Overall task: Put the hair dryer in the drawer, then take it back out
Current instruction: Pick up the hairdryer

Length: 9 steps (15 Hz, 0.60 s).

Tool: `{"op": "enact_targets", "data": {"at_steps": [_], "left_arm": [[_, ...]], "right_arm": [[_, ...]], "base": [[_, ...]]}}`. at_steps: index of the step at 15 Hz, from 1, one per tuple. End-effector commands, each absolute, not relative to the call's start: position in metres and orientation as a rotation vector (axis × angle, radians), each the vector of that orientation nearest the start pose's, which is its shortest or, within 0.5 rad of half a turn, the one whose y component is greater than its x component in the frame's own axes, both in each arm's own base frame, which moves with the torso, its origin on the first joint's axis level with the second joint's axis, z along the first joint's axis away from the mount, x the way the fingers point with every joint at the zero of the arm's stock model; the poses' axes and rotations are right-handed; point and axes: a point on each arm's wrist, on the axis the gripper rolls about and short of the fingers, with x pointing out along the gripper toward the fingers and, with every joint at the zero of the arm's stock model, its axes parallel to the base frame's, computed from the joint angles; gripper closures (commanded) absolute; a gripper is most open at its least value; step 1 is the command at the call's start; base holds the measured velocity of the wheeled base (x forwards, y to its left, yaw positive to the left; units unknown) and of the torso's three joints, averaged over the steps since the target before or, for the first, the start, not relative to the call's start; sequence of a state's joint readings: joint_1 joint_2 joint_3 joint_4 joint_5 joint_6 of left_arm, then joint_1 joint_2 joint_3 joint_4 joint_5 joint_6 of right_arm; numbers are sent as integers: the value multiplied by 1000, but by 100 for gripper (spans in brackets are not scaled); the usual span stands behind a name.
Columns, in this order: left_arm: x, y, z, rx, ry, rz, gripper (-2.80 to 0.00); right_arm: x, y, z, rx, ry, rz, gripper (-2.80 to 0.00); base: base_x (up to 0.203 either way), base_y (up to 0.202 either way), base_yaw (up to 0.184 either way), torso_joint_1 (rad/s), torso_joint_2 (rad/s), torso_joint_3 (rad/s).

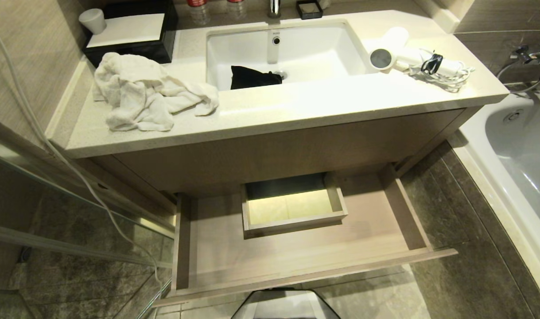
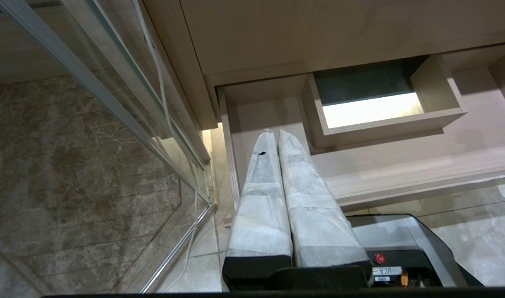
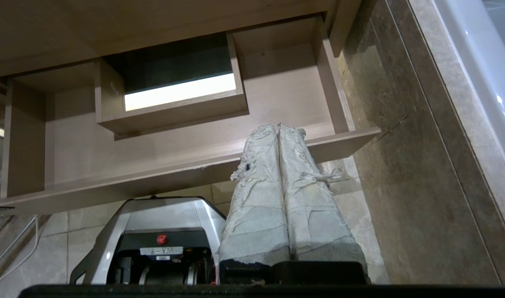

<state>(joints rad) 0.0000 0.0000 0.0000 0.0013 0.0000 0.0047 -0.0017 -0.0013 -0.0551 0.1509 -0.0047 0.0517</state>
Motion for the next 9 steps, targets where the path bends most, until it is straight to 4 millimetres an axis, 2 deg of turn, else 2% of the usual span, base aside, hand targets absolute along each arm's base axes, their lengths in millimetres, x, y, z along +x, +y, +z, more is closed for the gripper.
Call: {"op": "enact_targets", "data": {"at_steps": [1, 5, 9], "left_arm": [[-23, 0, 75, 5, 3, 0, 0], [-23, 0, 75, 5, 2, 0, 0], [-23, 0, 75, 5, 3, 0, 0]], "right_arm": [[-28, 0, 75, 52, 93, -9, 0], [-28, 0, 75, 52, 95, -9, 0], [-28, 0, 75, 52, 92, -7, 0]], "base": [[0, 0, 0, 179, -333, -149], [0, 0, 0, 172, -318, -149], [0, 0, 0, 8, -25, -6]]}}
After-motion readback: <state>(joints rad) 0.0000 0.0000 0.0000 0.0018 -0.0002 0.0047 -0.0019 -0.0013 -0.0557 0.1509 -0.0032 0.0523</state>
